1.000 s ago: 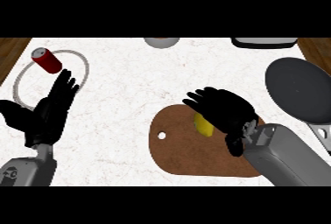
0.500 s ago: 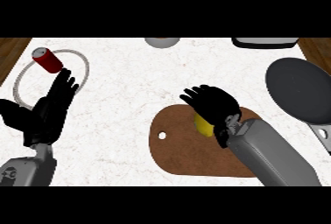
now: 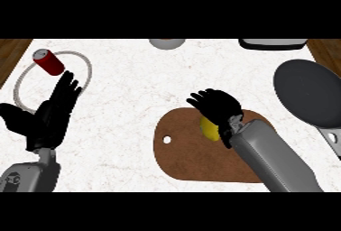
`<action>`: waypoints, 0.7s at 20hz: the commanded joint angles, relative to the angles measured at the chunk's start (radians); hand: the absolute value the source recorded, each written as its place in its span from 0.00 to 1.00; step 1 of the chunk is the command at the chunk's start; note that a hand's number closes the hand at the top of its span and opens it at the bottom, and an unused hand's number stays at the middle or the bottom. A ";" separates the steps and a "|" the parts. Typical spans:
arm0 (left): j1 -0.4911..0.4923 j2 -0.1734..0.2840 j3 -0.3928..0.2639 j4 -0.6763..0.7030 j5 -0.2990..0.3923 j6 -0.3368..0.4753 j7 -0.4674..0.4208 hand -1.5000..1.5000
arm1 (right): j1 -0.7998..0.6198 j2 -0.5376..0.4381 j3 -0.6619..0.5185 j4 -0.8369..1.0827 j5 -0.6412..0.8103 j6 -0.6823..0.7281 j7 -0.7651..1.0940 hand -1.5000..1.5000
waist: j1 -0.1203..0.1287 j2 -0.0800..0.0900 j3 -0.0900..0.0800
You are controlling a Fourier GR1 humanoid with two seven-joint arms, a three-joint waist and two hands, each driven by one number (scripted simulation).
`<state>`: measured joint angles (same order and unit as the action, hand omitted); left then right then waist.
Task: Pick the lemon from the cutting board and place it in the pan
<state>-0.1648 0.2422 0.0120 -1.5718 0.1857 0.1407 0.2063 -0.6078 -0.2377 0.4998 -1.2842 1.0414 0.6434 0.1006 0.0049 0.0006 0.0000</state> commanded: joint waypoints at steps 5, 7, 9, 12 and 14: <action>0.014 -0.039 0.002 -0.037 -0.031 -0.003 0.025 0.50 | 0.007 0.028 -0.078 0.050 0.059 -0.027 -0.083 0.00 | -0.002 -0.001 0.000; -0.011 -0.041 0.002 -0.020 -0.056 0.008 0.024 0.50 | 0.005 0.066 -0.067 0.171 0.090 -0.116 -0.115 0.00 | 0.000 0.000 0.000; -0.012 -0.032 0.044 0.039 -0.027 -0.036 -0.022 0.50 | 0.022 0.111 -0.063 0.146 0.115 -0.075 -0.062 0.00 | -0.002 0.000 0.000; 0.065 -0.046 0.002 -0.094 -0.064 -0.009 0.042 0.50 | -0.034 0.113 -0.089 0.233 0.125 -0.070 -0.122 0.00 | 0.002 -0.001 0.000; 0.031 -0.024 0.044 -0.037 -0.015 -0.059 0.022 0.50 | -0.051 0.146 -0.065 0.239 0.135 -0.108 -0.153 1.00 | 0.002 0.000 0.000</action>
<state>-0.1276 0.2164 0.0399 -1.6105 0.1584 0.1009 0.2162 -0.6240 -0.1247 0.4330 -1.0733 1.1537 0.5468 -0.0127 0.0068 0.0006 0.0000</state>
